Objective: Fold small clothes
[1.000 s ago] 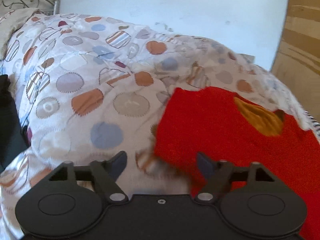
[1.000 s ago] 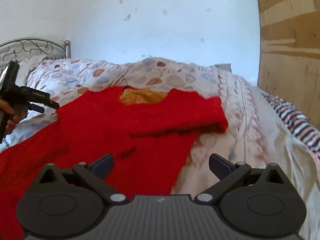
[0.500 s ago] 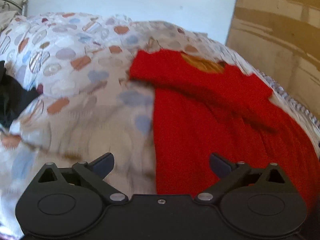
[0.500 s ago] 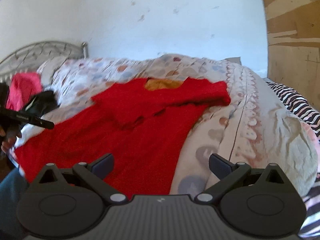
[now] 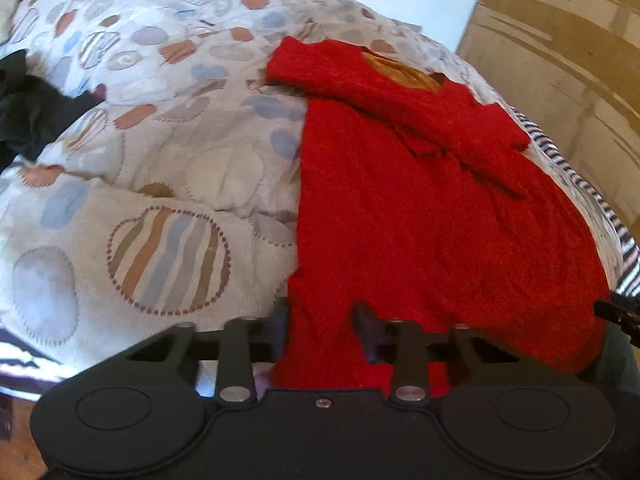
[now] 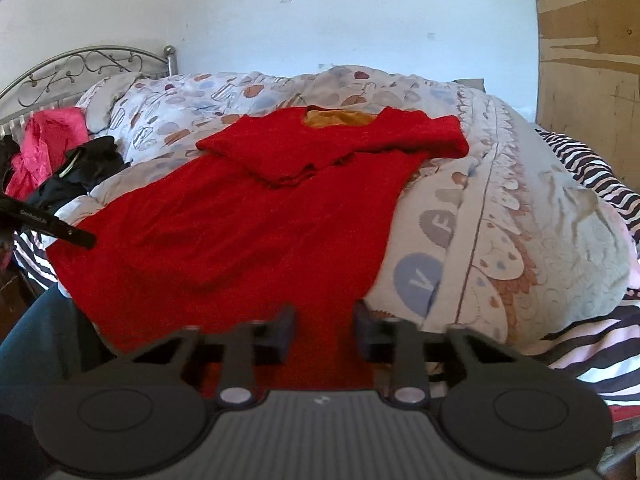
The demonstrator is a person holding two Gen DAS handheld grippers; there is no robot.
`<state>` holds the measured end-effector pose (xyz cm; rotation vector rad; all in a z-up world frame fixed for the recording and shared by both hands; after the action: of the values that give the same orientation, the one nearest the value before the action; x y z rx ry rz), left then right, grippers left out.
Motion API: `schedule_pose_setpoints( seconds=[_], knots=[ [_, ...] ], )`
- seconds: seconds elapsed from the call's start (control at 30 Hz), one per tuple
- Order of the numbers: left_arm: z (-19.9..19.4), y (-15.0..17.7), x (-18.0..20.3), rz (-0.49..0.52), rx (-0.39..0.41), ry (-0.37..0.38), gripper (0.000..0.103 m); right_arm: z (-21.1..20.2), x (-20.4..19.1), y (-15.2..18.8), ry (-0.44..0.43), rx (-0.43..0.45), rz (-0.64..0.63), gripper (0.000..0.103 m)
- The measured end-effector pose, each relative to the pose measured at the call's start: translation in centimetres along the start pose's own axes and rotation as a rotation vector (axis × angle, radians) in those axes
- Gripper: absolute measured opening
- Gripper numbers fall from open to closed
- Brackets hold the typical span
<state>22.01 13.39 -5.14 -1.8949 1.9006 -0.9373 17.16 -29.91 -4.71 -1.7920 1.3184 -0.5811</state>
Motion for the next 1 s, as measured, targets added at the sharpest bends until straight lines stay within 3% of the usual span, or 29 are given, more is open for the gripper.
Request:
schedule_pose_setpoints(
  seconds=[0.03,0.07,0.3,0.47,0.53,0.67,0.8,0.9,0.97,1.0],
  knots=[
    [-0.2,0.0,0.4,-0.001,-0.005,-0.021,0.013,-0.1,0.1,-0.1,-0.007,0.004,0.006,0.016],
    [-0.6,-0.1,0.6,-0.004,0.0,-0.02,0.013,-0.4,0.2,-0.1,-0.011,0.01,0.008,0.012],
    [-4.8,-0.1,4.0,0.019,0.068,0.002,0.008,-3.8,2.0,-2.4,-0.066,0.065,0.035,0.008],
    [-7.2,0.4,5.3,-0.034,0.075,0.035,0.008,-6.1,1.9,-3.5,-0.02,0.098,-0.058,0.008],
    [-6.9,0.7,5.4,-0.034,0.067,0.015,0.008,-5.5,2.1,-3.2,-0.011,0.086,-0.063,0.008],
    [-4.7,1.1,3.4,-0.132,-0.006,0.014,0.008,-3.4,1.4,-2.1,-0.003,0.039,-0.088,0.009],
    [-4.1,1.6,2.6,-0.148,-0.007,-0.003,0.009,-2.8,0.4,-1.1,0.016,0.025,-0.129,0.011],
    [-4.1,1.8,2.5,-0.134,-0.002,-0.015,0.013,-2.7,0.0,-0.7,0.046,0.022,-0.166,0.027],
    [-4.3,1.8,2.6,-0.128,-0.002,-0.026,0.02,-3.0,-0.2,-0.4,0.043,0.023,-0.197,0.058],
    [-4.4,1.9,2.6,-0.127,0.002,-0.032,0.026,-3.1,-0.5,-0.4,0.044,0.028,-0.218,0.066]
  ],
)
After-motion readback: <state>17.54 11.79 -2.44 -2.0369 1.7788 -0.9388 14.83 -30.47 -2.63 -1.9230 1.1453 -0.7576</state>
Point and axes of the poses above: each gripper's, at about its wrist camera, not at the fingertips, and z roughly the way its jaws point, x to its right, y to its underside, the point moved 2 cm from there along z, roughly the way its jaws point, and after that the axes turned 3 degrees about -x, right-handed, at the moved point
